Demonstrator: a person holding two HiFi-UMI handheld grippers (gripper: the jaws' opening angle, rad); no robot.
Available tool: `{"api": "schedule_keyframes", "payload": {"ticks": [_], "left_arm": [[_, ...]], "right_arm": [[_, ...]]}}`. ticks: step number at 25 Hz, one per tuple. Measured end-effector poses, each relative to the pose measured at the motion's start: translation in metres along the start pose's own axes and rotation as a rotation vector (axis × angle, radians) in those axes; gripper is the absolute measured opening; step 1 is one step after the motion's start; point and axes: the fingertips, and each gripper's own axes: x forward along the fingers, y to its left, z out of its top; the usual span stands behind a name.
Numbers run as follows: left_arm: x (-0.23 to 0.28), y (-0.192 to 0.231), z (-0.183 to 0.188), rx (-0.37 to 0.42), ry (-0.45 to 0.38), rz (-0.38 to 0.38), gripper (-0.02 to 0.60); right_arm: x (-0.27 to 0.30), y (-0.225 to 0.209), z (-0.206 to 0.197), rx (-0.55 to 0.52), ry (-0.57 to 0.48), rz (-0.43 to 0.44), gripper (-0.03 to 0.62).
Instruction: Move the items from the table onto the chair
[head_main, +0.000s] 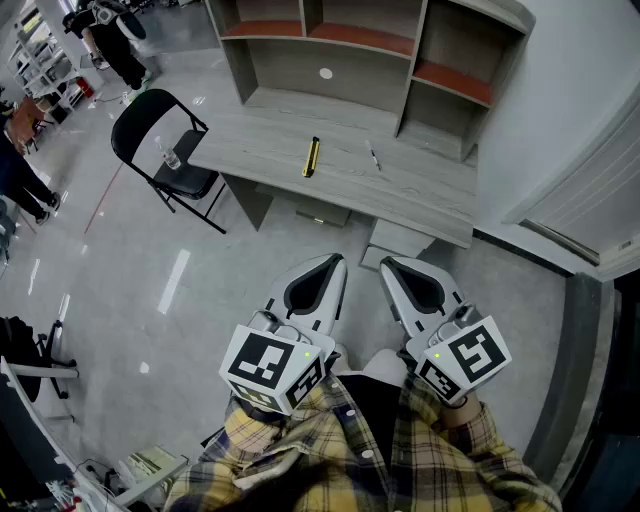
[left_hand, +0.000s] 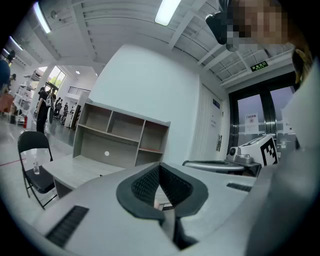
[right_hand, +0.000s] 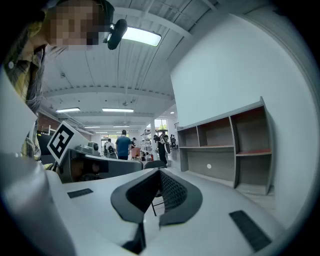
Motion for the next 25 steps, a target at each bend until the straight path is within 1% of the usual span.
{"api": "schedule_keyframes", "payload": {"ticks": [10, 17, 22, 25], "left_arm": [[-0.008, 0.016, -0.002, -0.013, 0.017, 0.018, 0.003], [-0.006, 0.029, -0.012, -0.038, 0.050, 0.032, 0.003], [0.011, 0.050, -0.017, -0.062, 0.064, 0.054, 0.003], [0.027, 0.069, -0.018, -0.073, 0.068, 0.079, 0.003]], "right_arm": [[0.005, -0.001, -0.003, 0.040, -0.004, -0.029, 0.017], [0.008, -0.007, -0.016, 0.072, 0.032, -0.051, 0.017], [0.028, -0.022, -0.026, 0.091, 0.066, -0.043, 0.017], [0.050, -0.038, -0.030, 0.100, 0.080, -0.019, 0.017]]}}
